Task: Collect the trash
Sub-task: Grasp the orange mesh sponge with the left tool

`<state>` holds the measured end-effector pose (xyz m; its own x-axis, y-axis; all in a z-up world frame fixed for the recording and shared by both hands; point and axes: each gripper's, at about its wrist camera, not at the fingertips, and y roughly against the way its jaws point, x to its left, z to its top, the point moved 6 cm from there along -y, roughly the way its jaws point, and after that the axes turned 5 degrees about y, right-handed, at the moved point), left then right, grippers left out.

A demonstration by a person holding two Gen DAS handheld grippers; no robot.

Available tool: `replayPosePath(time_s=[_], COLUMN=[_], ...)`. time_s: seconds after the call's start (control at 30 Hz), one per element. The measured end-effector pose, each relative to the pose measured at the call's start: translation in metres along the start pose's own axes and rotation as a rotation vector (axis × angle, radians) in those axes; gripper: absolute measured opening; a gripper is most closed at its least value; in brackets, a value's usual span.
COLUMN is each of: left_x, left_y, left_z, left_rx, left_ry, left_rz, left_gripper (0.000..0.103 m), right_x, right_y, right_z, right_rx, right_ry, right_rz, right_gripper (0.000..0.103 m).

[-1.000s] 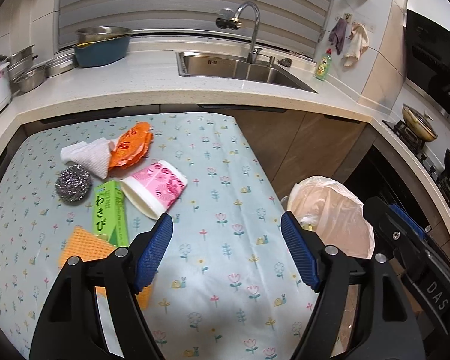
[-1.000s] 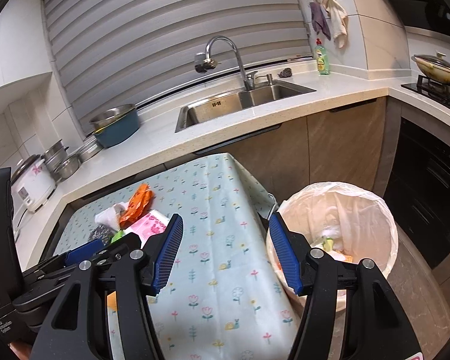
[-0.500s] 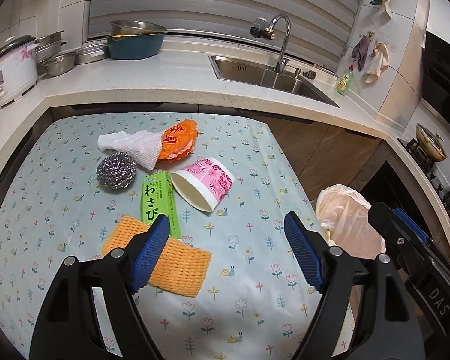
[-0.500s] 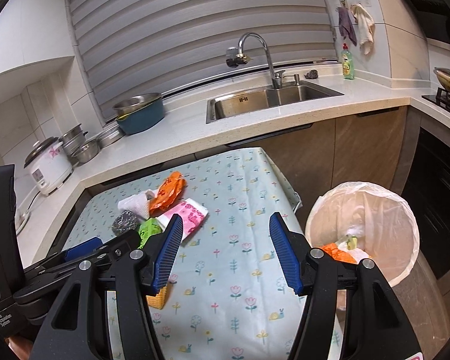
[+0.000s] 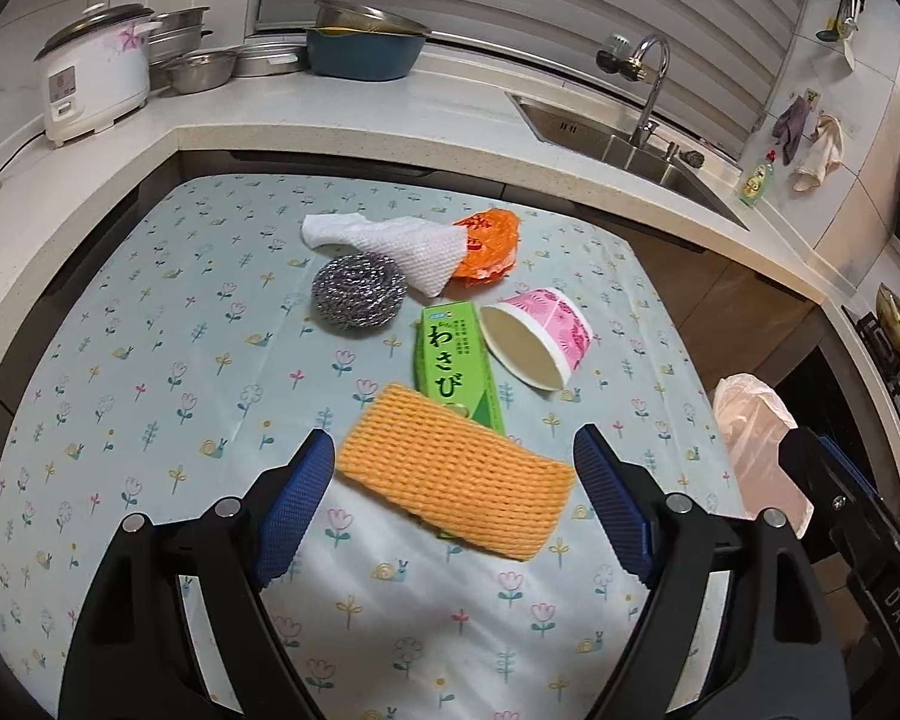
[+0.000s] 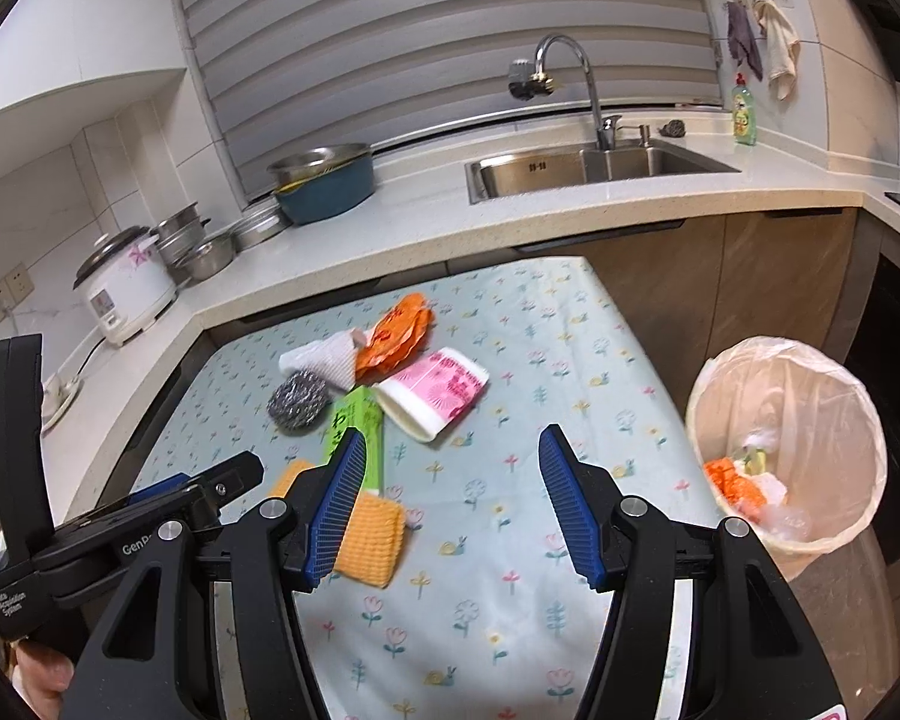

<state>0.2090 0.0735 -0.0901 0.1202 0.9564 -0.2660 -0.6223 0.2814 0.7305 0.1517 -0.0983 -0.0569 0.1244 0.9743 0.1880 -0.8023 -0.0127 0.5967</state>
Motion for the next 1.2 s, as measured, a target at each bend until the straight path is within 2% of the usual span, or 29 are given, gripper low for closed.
replayPosePath(time_s=[0.3, 0.7, 0.77, 0.9, 0.97, 1.03, 1.07, 1.1, 1.2], left_x=[0.036, 0.039, 0.038, 0.036, 0.035, 0.034, 0.034, 0.035, 0.039], left_y=[-0.015, -0.062, -0.071, -0.082, -0.084, -0.083, -0.082, -0.080, -0.068], left_z=[-0.013, -0.030, -0.030, -0.031, -0.030, -0.028, -0.026, -0.023, -0.013], left_rx=[0.051, 0.193, 0.212, 0.245, 0.248, 0.245, 0.242, 0.234, 0.201], left_ry=[0.017, 0.124, 0.144, 0.160, 0.156, 0.144, 0.140, 0.137, 0.138], left_rz=[0.030, -0.041, -0.056, -0.088, -0.102, -0.123, -0.130, -0.134, -0.141], left_gripper=[0.078, 0.077, 0.071, 0.053, 0.048, 0.026, 0.023, 0.013, 0.010], right_x=[0.034, 0.037, 0.034, 0.031, 0.030, 0.030, 0.030, 0.031, 0.033], right_y=[-0.034, -0.061, -0.064, -0.072, -0.075, -0.079, -0.081, -0.083, -0.087], right_z=[-0.030, -0.036, -0.035, -0.034, -0.033, -0.032, -0.032, -0.032, -0.031], right_rx=[0.088, 0.127, 0.132, 0.140, 0.143, 0.146, 0.148, 0.149, 0.151], right_ry=[0.033, 0.032, 0.031, 0.028, 0.028, 0.028, 0.027, 0.026, 0.026], right_rz=[0.037, 0.029, 0.026, 0.022, 0.022, 0.022, 0.022, 0.023, 0.029], right_gripper=[0.058, 0.058, 0.058, 0.058, 0.058, 0.058, 0.058, 0.058, 0.058])
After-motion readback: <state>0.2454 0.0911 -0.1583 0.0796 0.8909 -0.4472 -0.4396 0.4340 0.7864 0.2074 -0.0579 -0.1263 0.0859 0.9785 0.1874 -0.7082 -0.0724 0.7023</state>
